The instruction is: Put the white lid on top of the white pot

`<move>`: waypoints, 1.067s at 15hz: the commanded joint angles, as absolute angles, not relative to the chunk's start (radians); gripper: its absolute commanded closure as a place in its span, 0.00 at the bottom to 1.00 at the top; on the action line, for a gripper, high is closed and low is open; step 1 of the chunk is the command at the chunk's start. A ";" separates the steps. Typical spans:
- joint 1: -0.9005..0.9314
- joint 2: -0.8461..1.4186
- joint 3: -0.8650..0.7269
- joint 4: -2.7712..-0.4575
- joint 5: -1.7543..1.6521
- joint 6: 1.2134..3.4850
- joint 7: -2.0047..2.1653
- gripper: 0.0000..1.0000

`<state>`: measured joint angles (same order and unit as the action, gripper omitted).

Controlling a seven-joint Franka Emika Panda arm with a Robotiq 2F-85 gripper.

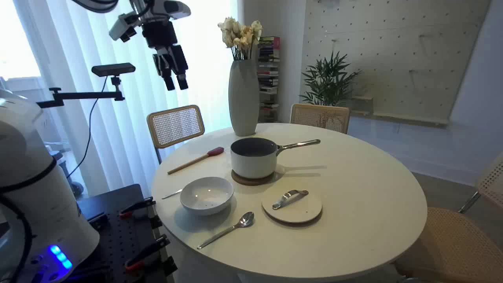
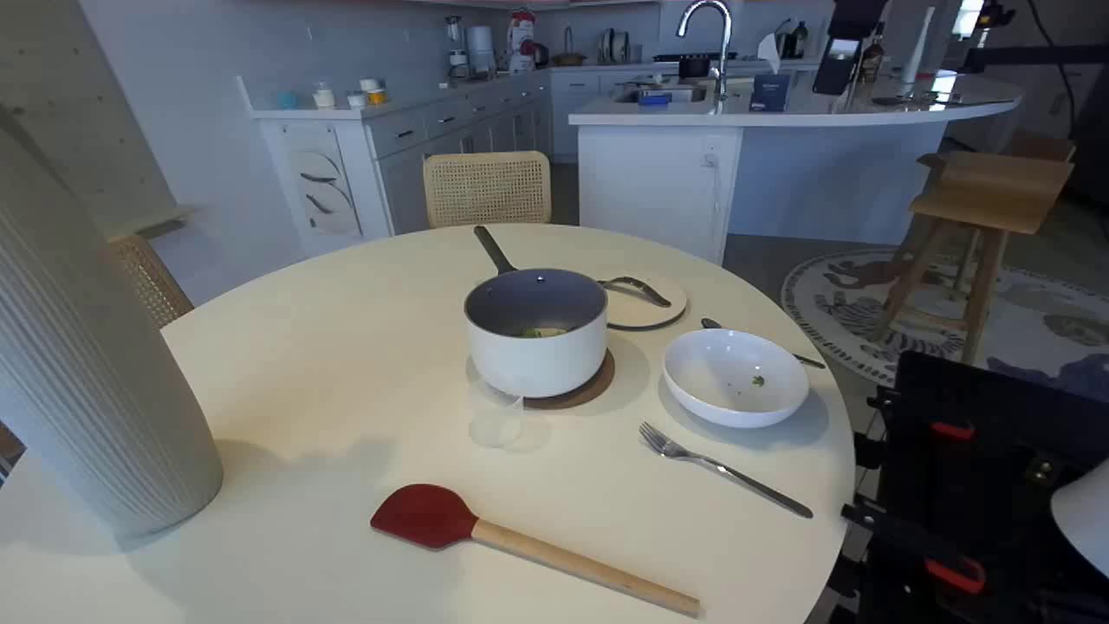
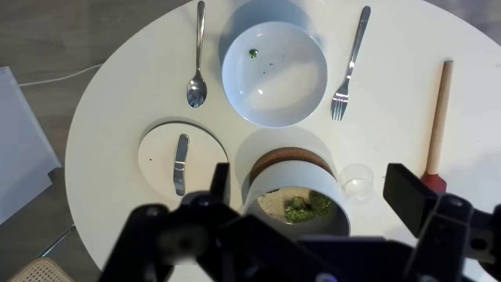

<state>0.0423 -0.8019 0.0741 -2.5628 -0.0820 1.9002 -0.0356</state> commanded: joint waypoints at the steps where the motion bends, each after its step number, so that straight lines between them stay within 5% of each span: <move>1: 0.050 -0.801 0.068 -2.560 -0.087 1.897 -0.031 0.00; 16: -0.052 -0.661 0.045 -2.556 -0.191 2.156 0.056 0.00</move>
<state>-0.0146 -0.7357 0.0649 -2.5696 -0.1542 2.0800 0.0460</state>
